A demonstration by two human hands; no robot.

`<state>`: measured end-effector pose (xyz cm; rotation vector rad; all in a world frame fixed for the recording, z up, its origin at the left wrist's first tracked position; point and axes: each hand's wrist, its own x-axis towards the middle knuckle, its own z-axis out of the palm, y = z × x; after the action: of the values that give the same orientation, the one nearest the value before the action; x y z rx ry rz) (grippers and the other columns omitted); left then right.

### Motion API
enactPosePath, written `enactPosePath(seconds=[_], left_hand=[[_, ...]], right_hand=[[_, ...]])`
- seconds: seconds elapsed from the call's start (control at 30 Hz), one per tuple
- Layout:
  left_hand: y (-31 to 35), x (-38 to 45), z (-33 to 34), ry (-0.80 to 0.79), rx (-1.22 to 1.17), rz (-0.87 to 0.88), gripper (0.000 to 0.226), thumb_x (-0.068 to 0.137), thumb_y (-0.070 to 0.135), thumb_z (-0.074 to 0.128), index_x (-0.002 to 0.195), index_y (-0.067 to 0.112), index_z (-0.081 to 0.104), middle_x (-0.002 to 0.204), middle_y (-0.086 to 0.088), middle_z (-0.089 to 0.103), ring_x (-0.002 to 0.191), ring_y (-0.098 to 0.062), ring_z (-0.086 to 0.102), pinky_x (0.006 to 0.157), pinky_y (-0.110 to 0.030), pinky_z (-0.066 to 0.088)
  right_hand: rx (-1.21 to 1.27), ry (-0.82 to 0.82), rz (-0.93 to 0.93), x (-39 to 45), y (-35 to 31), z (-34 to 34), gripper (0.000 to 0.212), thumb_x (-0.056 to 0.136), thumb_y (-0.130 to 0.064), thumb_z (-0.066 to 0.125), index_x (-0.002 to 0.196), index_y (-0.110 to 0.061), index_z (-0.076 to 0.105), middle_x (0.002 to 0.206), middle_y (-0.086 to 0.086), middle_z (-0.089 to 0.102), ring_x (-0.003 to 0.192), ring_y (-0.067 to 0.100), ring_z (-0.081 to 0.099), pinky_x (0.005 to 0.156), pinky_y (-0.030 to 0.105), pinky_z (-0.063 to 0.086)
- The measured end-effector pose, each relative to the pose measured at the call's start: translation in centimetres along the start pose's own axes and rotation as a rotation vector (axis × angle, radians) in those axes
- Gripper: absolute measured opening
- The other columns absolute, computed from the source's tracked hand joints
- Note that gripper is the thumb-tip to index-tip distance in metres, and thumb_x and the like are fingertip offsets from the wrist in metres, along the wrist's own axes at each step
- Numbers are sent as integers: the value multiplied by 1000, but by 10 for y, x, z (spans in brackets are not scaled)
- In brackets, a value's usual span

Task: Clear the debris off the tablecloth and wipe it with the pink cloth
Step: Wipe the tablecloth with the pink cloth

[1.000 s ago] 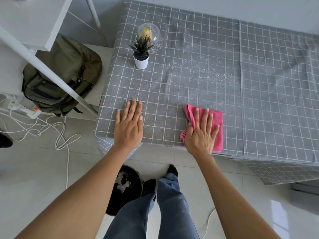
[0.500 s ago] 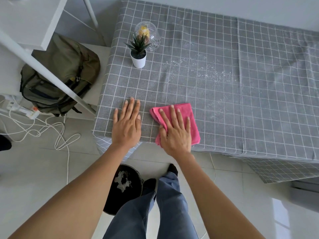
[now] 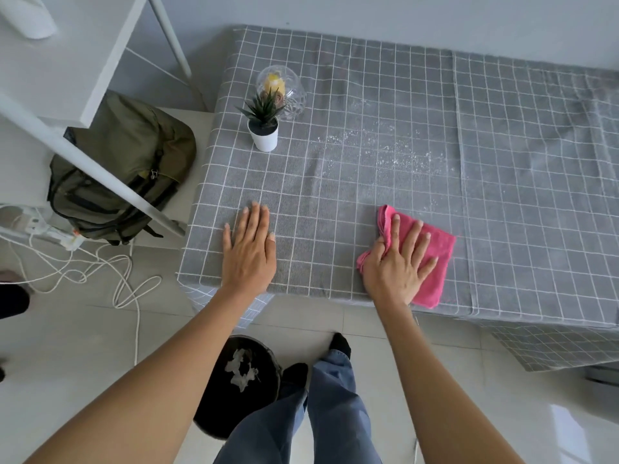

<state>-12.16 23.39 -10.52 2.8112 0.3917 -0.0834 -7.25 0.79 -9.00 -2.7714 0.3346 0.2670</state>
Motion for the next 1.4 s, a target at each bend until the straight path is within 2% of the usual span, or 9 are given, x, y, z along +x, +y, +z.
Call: enactPosePath(seconds=[0.17,0.33,0.57,0.67,0.73,0.9,1.1,1.23,1.4], left_hand=[[42,39,2,-27,-8,104,54,99,35,7,151,23,-4,159,5,-9,143,-8,-15,115,-40,-13],[69,61,15,-30,-1,170,58,97,38,1,152,22,-1,159,6,-8,144,-7,-12,117,-42,-9],[71,60,19,8,15,164,58,96,41,-1,152,25,-2,158,9,-8,146,-8,-10,118,-42,-8],[72,61,19,19,28,167,56,97,40,2,152,25,-1,158,8,-6,146,-9,-9,118,-42,-6],[71,60,20,21,27,167,55,98,39,3,152,25,-1,159,8,-5,146,-9,-8,118,-42,-5],[72,61,20,27,13,166,56,98,38,6,152,24,3,159,8,-2,146,-10,-5,119,-44,-2],[72,60,19,20,13,169,56,98,36,4,152,24,2,159,8,-3,146,-9,-7,119,-41,-4],[71,60,19,19,20,162,55,98,37,2,152,25,0,159,9,-6,146,-8,-10,118,-40,-8],[71,60,19,32,36,157,56,97,37,0,152,25,-2,159,8,-7,146,-9,-10,118,-40,-9]], right_hand=[[-90,-65,-341,-9,-23,13,60,93,-45,6,150,-39,-9,158,-7,-20,144,18,-22,114,47,-20],[-129,-65,-464,9,-4,2,59,92,-45,6,151,-41,0,158,-12,-9,144,11,-18,116,45,-16],[-126,-29,-163,71,59,-33,58,92,-47,4,148,-43,-11,159,-10,-13,145,12,-18,117,49,-14],[-95,-12,-50,78,59,-34,56,99,-41,15,149,-40,-10,160,-7,-14,146,16,-17,116,50,-15],[-62,17,-18,74,46,-29,58,96,-43,12,150,-39,-10,160,-6,-16,146,17,-19,115,50,-17],[-103,-42,-214,55,-11,-4,59,92,-47,-1,147,-38,-19,157,-5,-24,143,21,-26,113,52,-19],[-115,-79,-462,49,-18,-3,59,92,-46,4,151,-41,-5,159,-12,-11,146,16,-16,116,46,-17],[-153,-31,-272,88,25,-21,56,97,-43,8,148,-41,-14,159,-9,-17,145,17,-19,117,51,-12],[-70,0,-81,95,27,-27,56,100,-39,19,150,-41,-5,160,-8,-13,147,17,-15,117,50,-13]])
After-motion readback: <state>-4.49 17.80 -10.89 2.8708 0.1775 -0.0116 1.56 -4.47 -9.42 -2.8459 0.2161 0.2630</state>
